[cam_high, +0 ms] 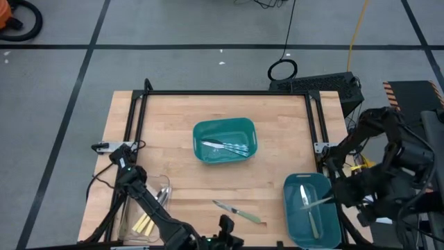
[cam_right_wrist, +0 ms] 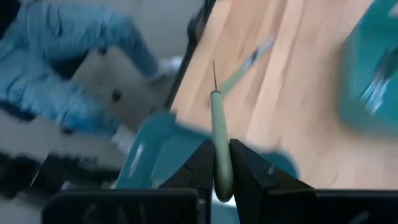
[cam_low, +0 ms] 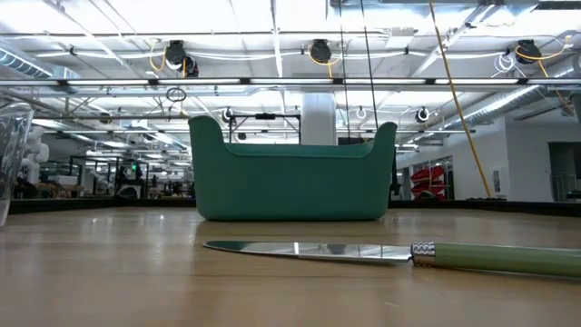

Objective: Sort silverware by color (type)
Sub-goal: Put the left green knife into the blue bin, then put the green knife into the blue bin

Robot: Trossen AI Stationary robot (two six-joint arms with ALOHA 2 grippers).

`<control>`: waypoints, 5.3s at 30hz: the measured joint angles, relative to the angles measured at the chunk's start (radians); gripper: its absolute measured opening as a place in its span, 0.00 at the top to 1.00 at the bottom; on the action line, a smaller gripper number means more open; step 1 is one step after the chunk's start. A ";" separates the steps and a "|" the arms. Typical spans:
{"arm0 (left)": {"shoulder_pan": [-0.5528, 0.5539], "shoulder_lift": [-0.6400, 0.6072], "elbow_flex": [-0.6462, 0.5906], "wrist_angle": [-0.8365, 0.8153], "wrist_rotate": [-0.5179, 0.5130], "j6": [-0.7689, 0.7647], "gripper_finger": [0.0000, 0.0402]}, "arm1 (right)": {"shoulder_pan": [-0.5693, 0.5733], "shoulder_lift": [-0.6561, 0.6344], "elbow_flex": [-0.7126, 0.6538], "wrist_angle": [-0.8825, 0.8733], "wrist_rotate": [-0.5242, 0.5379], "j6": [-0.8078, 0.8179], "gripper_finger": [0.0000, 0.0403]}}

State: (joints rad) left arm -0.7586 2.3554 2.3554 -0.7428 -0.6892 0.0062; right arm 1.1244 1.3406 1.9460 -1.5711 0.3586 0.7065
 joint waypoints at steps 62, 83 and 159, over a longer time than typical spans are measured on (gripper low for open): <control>0.065 0.000 0.000 -0.182 0.012 -0.267 0.88 | 0.010 -0.061 -0.603 -0.003 -0.334 0.544 0.73; 0.084 0.002 0.000 -0.268 0.071 -0.445 0.88 | 0.041 -0.061 -0.603 0.149 -0.062 0.637 0.60; 0.277 0.270 0.002 -0.190 0.384 -0.114 0.94 | -0.017 0.368 -0.602 0.707 0.683 0.236 0.60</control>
State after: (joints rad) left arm -0.4820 2.6250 2.3569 -0.9330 -0.3051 -0.1074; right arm 1.1072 1.7084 1.3445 -0.8643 1.0419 0.9429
